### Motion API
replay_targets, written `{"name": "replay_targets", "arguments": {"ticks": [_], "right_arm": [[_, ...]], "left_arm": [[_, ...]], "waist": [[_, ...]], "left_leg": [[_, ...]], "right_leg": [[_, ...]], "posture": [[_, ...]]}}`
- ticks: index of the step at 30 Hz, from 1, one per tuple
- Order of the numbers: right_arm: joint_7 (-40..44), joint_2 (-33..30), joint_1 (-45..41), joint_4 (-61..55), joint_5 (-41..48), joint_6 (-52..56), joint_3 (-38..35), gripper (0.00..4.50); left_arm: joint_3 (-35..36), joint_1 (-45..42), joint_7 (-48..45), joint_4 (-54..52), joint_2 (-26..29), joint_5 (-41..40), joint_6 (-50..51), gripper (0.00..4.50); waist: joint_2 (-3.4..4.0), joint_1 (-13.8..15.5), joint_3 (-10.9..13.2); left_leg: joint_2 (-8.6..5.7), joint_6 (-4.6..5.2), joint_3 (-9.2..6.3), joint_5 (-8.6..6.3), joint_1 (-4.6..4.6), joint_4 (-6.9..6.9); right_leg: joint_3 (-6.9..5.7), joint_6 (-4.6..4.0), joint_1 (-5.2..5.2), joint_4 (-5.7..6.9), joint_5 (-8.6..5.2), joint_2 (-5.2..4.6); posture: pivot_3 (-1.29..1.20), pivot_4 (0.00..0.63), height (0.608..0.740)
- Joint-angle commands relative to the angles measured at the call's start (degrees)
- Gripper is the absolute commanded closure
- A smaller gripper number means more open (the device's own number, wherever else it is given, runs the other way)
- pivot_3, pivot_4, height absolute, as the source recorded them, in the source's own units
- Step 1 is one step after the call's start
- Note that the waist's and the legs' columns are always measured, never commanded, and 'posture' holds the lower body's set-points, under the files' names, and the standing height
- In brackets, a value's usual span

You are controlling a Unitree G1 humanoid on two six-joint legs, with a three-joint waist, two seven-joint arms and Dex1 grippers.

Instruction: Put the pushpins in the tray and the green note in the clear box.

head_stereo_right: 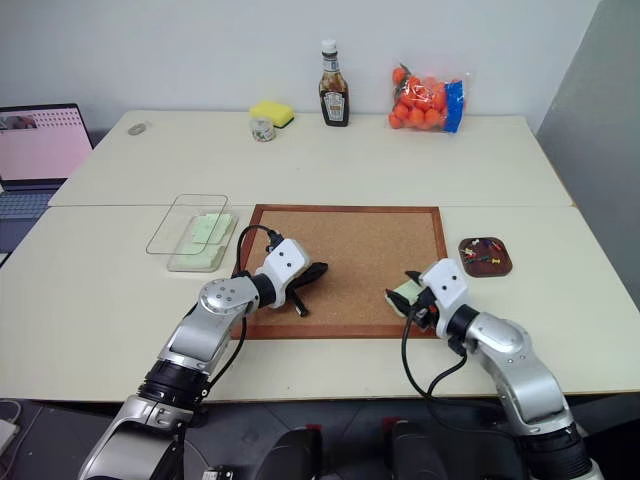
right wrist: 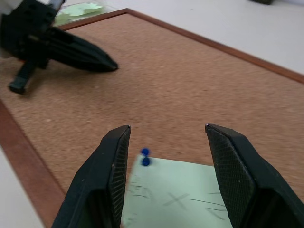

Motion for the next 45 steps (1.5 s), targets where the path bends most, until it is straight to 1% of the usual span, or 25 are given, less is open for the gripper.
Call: {"name": "replay_targets", "arguments": {"ticks": [1, 12, 14, 15, 17, 20, 25, 26, 35, 40, 45], "right_arm": [[-0.01, 0.26, -0.75, 2.52, -2.37, -2.99, 0.87, 1.84], [0.77, 2.68, -2.75, 6.05, -4.16, -4.36, 2.90, 1.84], [0.79, 2.99, -3.13, 6.56, -4.31, -4.09, 2.96, 2.21], [0.81, 3.18, -3.21, 6.77, -4.34, -4.06, 2.83, 2.27], [1.05, 3.36, -3.20, 6.97, -4.36, -4.10, 2.53, 2.79], [1.64, 3.14, -2.91, 6.80, -4.38, -4.18, 2.33, 3.30], [2.08, 3.09, -2.78, 6.71, -5.08, -5.46, 2.46, 4.41], [2.13, 3.21, -2.77, 6.71, -5.14, -5.86, 2.45, 4.48], [2.27, 4.20, -3.60, 2.67, -4.04, -12.52, 0.88, 4.48], [2.56, 3.88, -4.04, 0.42, -3.19, -12.30, 0.45, 4.48], [1.94, 3.73, -5.52, -1.45, -1.49, -9.62, -1.48, 4.48]], "left_arm": [[-1.20, 1.80, -0.73, 1.44, 0.32, 0.88, 1.61, 4.50], [-1.01, 1.85, -0.60, 1.56, 0.24, 0.95, 1.60, 4.50], [-0.99, 1.83, -0.56, 1.58, 0.21, 0.99, 1.59, 4.50], [-0.98, 1.84, -0.53, 1.55, 0.19, 1.01, 1.64, 4.50], [-0.96, 1.87, -0.48, 1.45, 0.14, 1.02, 1.73, 4.50], [-0.93, 2.08, -0.46, 1.21, 0.19, 1.03, 1.82, 4.50], [-0.93, 2.22, -0.41, 1.05, 0.18, 1.06, 1.93, 4.50], [-0.93, 2.23, -0.41, 1.05, 0.18, 1.06, 1.92, 4.50], [-1.04, 2.61, -0.43, 0.76, 0.22, 1.16, 1.88, 4.50], [-1.06, 2.89, -0.45, 0.63, 0.26, 1.14, 1.87, 4.50], [-0.30, 3.11, -0.38, 0.45, -0.14, 0.25, 2.54, 4.50]], "waist": [[0.00, 0.00, 0.00], [0.00, -0.01, 0.00], [0.00, -0.01, 0.00], [0.00, -0.01, 0.00], [0.00, -0.01, 0.00], [0.00, -0.01, 0.00], [0.00, -0.03, 0.00], [0.00, -0.04, 0.00], [0.00, -0.15, 0.00], [-0.01, -0.14, 0.00], [-0.01, -0.15, 0.00]], "left_leg": [[0.00, 0.00, 0.00, 0.00, 0.00, 0.00], [0.01, 0.00, 0.00, 0.00, 0.00, 0.00], [0.01, 0.00, 0.00, 0.00, 0.00, 0.00], [0.01, 0.00, 0.00, 0.00, 0.00, 0.00], [0.01, 0.00, -0.02, 0.00, -0.01, -0.01], [0.01, 0.00, -0.01, 0.00, -0.01, 0.00], [0.01, 0.00, -0.02, 0.00, 0.00, 0.00], [0.01, 0.00, -0.01, 0.00, 0.00, 0.00], [0.02, 0.00, -0.01, 0.00, 0.00, -0.01], [0.02, 0.00, -0.01, 0.00, 0.00, -0.01], [0.02, 0.00, -0.01, 0.00, 0.00, -0.01]], "right_leg": [[0.00, 0.00, 0.00, 0.00, 0.00, 0.00], [0.01, 0.00, -0.01, 0.00, 0.00, 0.00], [0.01, 0.00, -0.01, 0.00, 0.00, 0.00], [0.00, 0.00, -0.01, 0.00, 0.00, 0.00], [0.00, 0.00, -0.01, 0.00, 0.00, 0.00], [0.01, 0.00, 0.00, 0.00, 0.00, 0.00], [0.01, 0.00, -0.01, 0.00, 0.00, 0.01], [0.01, 0.00, -0.01, 0.00, 0.00, 0.01], [0.01, 0.00, -0.02, 0.01, 0.00, 0.01], [0.00, 0.00, -0.02, 0.00, 0.00, 0.02], [0.02, 0.00, -0.02, 0.00, 0.00, 0.02]], "posture": [[0.00, 0.150, 0.740], [0.00, 0.150, 0.740], [0.00, 0.150, 0.740], [0.00, 0.150, 0.740], [0.00, 0.150, 0.740], [0.00, 0.150, 0.740], [0.00, 0.150, 0.740], [0.00, 0.150, 0.740], [0.00, 0.150, 0.740], [0.00, 0.150, 0.740], [0.00, 0.150, 0.740]]}}
